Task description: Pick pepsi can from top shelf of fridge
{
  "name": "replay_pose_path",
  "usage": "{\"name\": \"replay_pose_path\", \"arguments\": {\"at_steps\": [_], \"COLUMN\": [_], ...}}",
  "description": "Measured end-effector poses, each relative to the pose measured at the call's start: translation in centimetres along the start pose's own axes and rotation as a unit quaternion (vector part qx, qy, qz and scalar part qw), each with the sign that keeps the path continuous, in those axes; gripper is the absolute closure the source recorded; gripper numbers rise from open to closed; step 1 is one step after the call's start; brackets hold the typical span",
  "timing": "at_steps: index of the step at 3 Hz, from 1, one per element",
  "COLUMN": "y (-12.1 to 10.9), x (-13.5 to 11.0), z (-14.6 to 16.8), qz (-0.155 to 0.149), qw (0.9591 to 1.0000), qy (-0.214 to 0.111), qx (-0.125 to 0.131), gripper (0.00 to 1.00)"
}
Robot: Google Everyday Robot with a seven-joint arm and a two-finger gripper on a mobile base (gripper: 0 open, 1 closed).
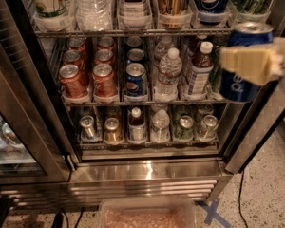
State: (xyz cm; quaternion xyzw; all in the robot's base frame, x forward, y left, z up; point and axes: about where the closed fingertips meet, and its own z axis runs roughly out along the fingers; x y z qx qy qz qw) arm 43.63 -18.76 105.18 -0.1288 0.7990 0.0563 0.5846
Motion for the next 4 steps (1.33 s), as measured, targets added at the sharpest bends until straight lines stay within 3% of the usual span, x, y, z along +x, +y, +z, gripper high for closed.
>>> {"name": "replay_pose_path", "arguments": {"at_steps": [1, 2, 3, 4], "y": [7.1, 12.5, 13.7, 14.0], "x": [3.7, 6.2, 5.7, 5.2], "z": [-2.0, -4.3, -4.8, -5.0], "qz": [-0.033, -0.02, 0.002, -0.002], "qw": [0.9947, 0.9865, 0.9851, 0.9849], "qy": [0.034, 0.037, 0.027, 0.023], "qx": [-0.092, -0.158, -0.17, -0.171], "gripper": [1.0, 1.0, 1.0, 1.0]}}
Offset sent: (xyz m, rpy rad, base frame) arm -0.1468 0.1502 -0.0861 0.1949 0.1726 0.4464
